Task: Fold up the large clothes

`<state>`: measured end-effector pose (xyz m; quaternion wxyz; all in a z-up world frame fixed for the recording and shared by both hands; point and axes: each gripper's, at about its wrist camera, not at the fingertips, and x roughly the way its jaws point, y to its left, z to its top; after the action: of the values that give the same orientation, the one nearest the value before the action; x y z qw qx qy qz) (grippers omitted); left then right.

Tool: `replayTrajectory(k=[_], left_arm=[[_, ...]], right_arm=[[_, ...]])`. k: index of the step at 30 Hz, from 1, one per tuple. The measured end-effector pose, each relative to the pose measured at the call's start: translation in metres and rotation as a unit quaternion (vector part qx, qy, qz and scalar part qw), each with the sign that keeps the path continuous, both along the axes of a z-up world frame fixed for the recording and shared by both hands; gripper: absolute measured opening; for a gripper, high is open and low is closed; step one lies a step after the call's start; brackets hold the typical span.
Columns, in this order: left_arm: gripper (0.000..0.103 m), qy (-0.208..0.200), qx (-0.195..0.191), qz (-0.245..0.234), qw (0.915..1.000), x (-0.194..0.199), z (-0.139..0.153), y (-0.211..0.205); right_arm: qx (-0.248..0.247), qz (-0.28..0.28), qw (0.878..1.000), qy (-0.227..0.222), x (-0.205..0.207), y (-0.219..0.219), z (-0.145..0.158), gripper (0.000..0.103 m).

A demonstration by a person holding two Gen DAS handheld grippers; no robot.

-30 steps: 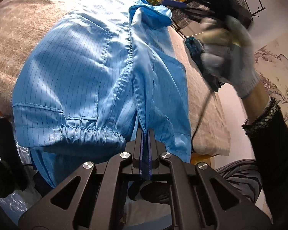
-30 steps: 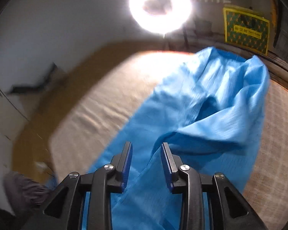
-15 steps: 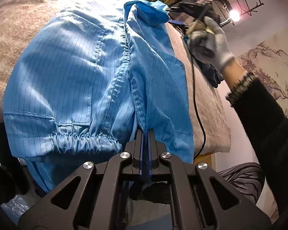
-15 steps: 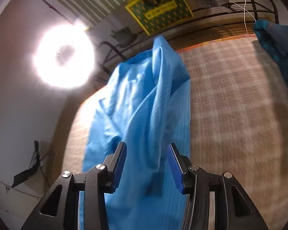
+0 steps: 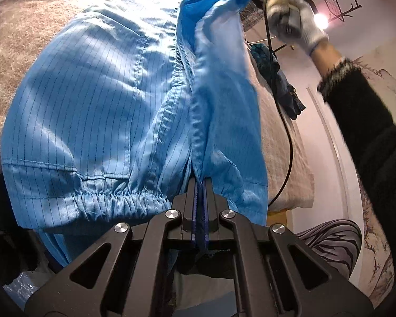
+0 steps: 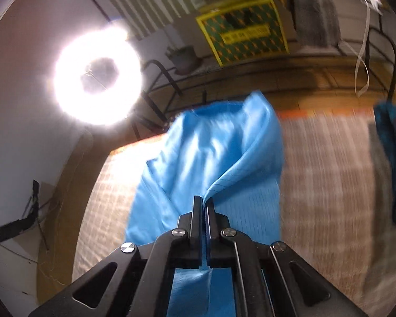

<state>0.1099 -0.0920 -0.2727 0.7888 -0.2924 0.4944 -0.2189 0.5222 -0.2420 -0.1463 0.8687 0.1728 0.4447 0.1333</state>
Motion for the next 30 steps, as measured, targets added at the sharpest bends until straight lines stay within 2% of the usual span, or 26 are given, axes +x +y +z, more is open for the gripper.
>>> replayTrajectory(k=[3, 7, 10, 12, 14, 15, 18, 23, 26, 30], left_arm=[[0.001, 0.003, -0.006, 0.001, 1.0000, 0.002, -0.002, 0.004], [0.001, 0.006, -0.007, -0.001, 1.0000, 0.003, -0.004, 0.006], [0.001, 0.007, -0.007, 0.000, 0.9999, 0.004, -0.006, 0.009], [0.001, 0.007, -0.007, 0.001, 0.9999, 0.005, -0.006, 0.011], [0.001, 0.006, -0.007, 0.002, 1.0000, 0.004, -0.006, 0.012], [0.001, 0.006, -0.008, 0.002, 1.0000, 0.003, -0.005, 0.014], [0.001, 0.001, -0.007, 0.001, 1.0000, 0.000, -0.002, 0.015], [0.001, -0.015, -0.002, 0.002, 0.9999, -0.008, 0.008, 0.014], [0.001, -0.025, 0.004, 0.003, 0.9997, -0.012, 0.015, 0.016], [0.001, -0.038, 0.018, 0.004, 0.9991, -0.017, 0.023, 0.018]], right_arm=[[-0.049, 0.015, 0.999, 0.009, 0.026, 0.038, -0.006, 0.000], [-0.137, 0.028, 0.990, 0.037, 0.054, 0.088, -0.050, 0.000], [-0.154, 0.035, 0.985, 0.068, 0.065, 0.106, -0.090, 0.002], [-0.143, 0.040, 0.986, 0.070, 0.065, 0.106, -0.101, 0.007], [-0.118, 0.040, 0.990, 0.060, 0.060, 0.096, -0.092, 0.023], [-0.103, 0.033, 0.993, 0.053, 0.054, 0.086, -0.080, 0.026], [-0.077, 0.026, 0.996, 0.025, 0.032, 0.062, -0.046, 0.026], [-0.019, 0.006, 1.000, -0.014, -0.045, 0.004, 0.014, 0.026], [-0.015, 0.009, 0.999, -0.028, -0.100, -0.026, 0.036, 0.029], [-0.003, 0.026, 0.999, -0.025, -0.178, -0.060, 0.043, 0.029]])
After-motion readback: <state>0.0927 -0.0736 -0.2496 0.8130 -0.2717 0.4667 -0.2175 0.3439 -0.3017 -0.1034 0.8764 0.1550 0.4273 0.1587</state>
